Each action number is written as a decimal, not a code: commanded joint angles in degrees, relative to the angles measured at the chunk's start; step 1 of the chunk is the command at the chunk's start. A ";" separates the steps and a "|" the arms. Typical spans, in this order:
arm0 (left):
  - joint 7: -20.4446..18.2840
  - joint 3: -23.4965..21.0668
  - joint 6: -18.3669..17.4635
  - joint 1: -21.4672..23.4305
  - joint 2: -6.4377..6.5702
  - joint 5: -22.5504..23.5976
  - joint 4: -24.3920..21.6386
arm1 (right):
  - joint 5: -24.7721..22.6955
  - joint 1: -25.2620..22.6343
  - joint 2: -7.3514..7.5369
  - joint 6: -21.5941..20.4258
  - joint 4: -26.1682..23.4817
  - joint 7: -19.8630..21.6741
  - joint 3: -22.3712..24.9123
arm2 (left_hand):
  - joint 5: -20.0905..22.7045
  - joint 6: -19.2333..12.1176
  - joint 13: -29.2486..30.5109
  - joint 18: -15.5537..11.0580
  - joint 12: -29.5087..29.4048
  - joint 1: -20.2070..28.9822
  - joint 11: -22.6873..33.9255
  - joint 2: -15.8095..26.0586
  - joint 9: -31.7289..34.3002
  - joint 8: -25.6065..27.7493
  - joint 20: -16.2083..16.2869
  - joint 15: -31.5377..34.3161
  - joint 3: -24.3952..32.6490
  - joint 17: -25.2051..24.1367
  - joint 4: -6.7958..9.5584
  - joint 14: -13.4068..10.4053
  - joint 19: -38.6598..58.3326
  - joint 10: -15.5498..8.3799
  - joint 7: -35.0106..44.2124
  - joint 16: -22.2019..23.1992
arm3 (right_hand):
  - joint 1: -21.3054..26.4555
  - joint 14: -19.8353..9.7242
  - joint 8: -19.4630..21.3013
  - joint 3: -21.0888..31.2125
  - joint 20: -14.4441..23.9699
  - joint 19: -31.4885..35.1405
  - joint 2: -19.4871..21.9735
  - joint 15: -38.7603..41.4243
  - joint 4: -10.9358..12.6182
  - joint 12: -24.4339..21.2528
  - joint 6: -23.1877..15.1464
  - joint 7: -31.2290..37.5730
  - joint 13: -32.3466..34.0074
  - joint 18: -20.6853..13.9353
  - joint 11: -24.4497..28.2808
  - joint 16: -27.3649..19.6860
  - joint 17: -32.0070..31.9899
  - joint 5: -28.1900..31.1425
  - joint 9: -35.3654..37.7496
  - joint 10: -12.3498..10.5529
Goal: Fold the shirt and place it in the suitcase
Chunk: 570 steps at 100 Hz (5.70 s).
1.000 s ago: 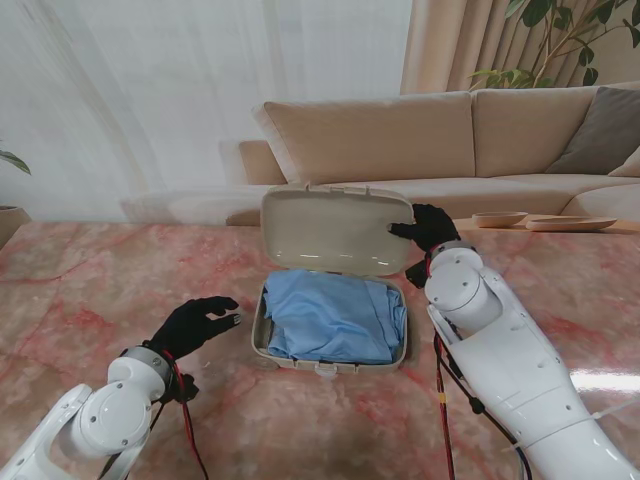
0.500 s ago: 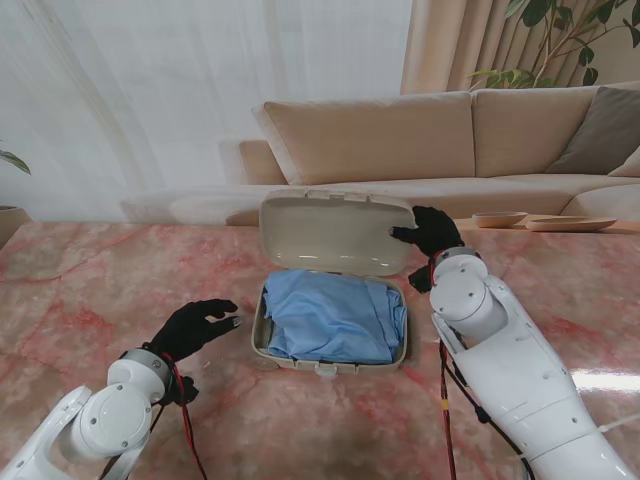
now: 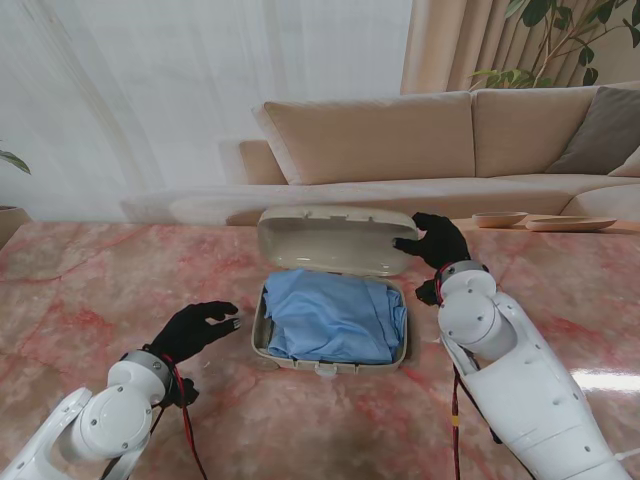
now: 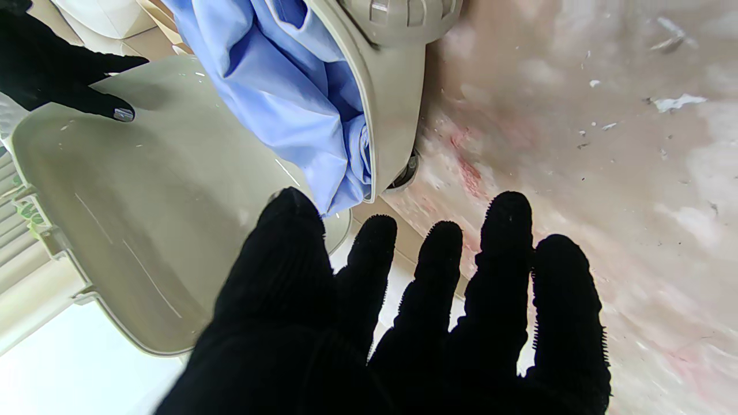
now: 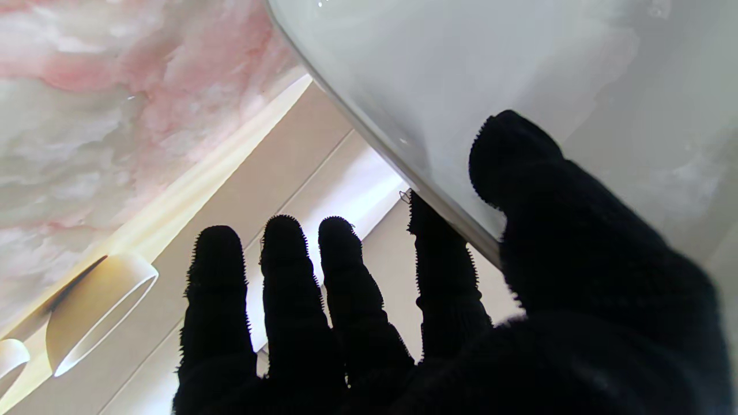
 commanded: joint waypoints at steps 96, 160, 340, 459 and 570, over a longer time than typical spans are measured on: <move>-0.71 -0.14 0.44 0.89 0.02 -0.29 0.27 | -5.80 -7.93 2.30 -7.18 -4.61 3.77 4.29 | -0.78 -2.44 -1.74 1.55 -0.38 1.24 -1.32 2.55 0.89 0.49 -0.43 -0.77 -2.09 -1.33 1.01 1.81 -1.42 -1.27 0.16 -0.32 | -9.99 -1.83 5.55 3.08 0.61 -0.28 1.12 -1.30 1.19 -0.55 4.25 -22.24 0.92 0.35 -2.01 -1.41 -0.22 4.55 0.61 -1.84; -0.46 -0.37 0.48 1.34 -0.02 -0.13 0.19 | -12.41 -12.41 3.28 -8.47 -6.91 3.83 6.14 | -0.76 -2.44 -1.66 1.51 -0.36 1.25 -1.26 2.49 0.95 0.51 -0.46 -0.70 -2.10 -1.33 1.01 1.81 -1.44 -1.31 0.21 -0.27 | -10.45 -1.68 6.15 3.14 0.61 -0.57 0.57 -1.45 1.10 -0.30 4.45 -23.00 1.46 0.57 -2.31 -1.34 0.04 4.57 1.71 -1.80; 0.16 -1.38 0.75 3.20 -0.11 0.48 -0.60 | -13.50 -21.75 4.44 -8.96 -9.53 8.58 10.44 | -0.71 -2.37 -1.73 1.47 -0.37 1.27 -1.33 2.56 0.89 0.50 -0.69 -0.74 -2.09 -1.29 1.02 1.84 -1.61 -1.28 0.13 -0.30 | -10.69 -1.14 6.26 1.18 1.08 -1.66 1.57 -2.00 1.29 -0.12 4.90 -24.08 2.07 0.69 -3.59 -0.99 0.00 4.67 2.65 -1.55; 2.22 -2.48 -3.86 5.84 -0.30 1.61 -4.81 | -16.50 -23.49 4.47 -23.96 -18.43 3.89 1.67 | -2.65 -5.30 0.92 1.97 0.08 1.16 -0.59 2.47 3.45 0.55 -0.01 1.74 -2.12 0.28 1.01 2.10 0.08 -1.00 -0.06 1.20 | -8.28 -2.33 4.54 -2.63 -0.59 -0.70 9.00 -2.38 2.12 -0.07 5.80 -27.09 3.32 -4.62 -2.49 -2.44 1.25 2.22 4.59 -1.61; -1.49 2.04 -10.96 2.58 0.14 -7.49 -4.72 | -11.75 -19.80 4.69 -22.99 -9.76 6.59 -5.83 | -2.66 -8.39 4.58 1.94 1.69 2.99 1.76 1.57 7.02 2.33 2.49 6.66 -1.91 2.97 0.75 2.07 4.82 -2.06 1.37 5.43 | -9.18 -2.47 3.34 -0.91 -2.35 2.96 8.87 -0.24 2.33 -0.13 5.77 -28.01 3.14 -4.58 -0.19 -2.36 0.73 0.63 3.42 -1.70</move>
